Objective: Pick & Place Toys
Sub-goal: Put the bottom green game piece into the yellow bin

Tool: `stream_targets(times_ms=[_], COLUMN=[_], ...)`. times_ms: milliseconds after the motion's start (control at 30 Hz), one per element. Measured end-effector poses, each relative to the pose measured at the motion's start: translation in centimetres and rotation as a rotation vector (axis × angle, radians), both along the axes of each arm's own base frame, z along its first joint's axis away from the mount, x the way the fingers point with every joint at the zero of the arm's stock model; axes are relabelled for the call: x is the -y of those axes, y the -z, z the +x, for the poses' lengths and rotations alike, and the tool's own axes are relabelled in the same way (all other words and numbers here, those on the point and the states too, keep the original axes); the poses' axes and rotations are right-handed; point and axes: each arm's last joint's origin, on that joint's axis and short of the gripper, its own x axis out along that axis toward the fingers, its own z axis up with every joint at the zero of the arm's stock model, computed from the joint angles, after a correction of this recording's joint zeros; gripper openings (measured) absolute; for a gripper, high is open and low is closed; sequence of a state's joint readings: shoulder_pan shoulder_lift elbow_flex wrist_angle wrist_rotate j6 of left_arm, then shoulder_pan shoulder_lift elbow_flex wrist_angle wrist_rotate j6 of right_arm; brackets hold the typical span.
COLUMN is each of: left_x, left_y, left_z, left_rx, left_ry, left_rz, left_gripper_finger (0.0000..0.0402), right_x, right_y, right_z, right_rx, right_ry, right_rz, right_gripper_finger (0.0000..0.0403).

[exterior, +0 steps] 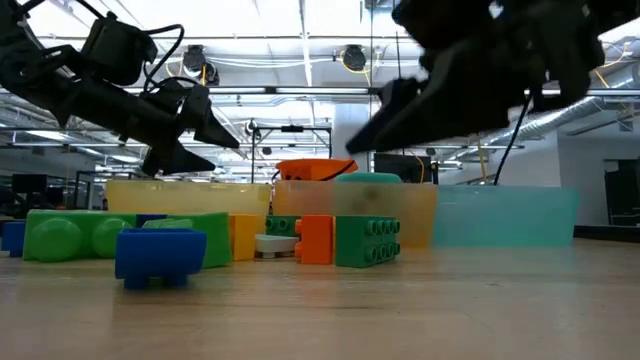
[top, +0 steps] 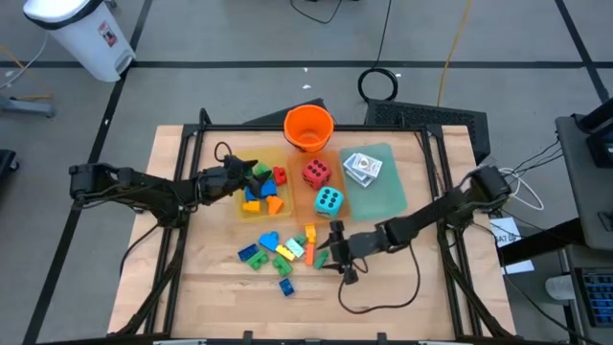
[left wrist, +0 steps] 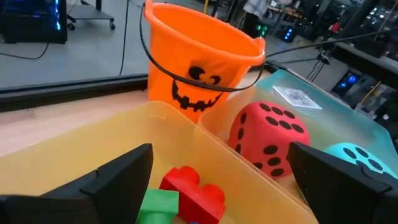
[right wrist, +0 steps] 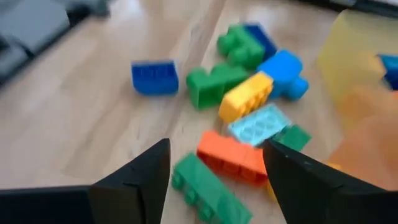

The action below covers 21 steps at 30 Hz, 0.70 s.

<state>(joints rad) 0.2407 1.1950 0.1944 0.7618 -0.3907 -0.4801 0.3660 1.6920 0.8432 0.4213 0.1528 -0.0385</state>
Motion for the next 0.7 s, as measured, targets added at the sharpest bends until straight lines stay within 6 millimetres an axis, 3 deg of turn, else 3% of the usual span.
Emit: stream_targets(times_ms=[367,533,700], left_x=[0.2,0.2,0.3], left_y=[0.0,0.0,0.0], left_z=[0.1,0.1,0.2], left_rx=[0.027,0.041,0.045], left_ry=[0.066,0.069,0.087], left_rz=[-0.052,-0.076,-0.086], left_gripper_finger=[0.0379,0.0379,0.0379], right_x=[0.5,0.3,-0.1], right_y=[5.2,5.4,5.2], right_z=[1.0,1.0,0.8], right_rx=[-0.182,-0.209,-0.21], right_ry=[-0.071,-0.057,-0.059], right_rz=[-0.021,0.037,0.053], right_gripper_finger=[0.021,0.0199,0.0151])
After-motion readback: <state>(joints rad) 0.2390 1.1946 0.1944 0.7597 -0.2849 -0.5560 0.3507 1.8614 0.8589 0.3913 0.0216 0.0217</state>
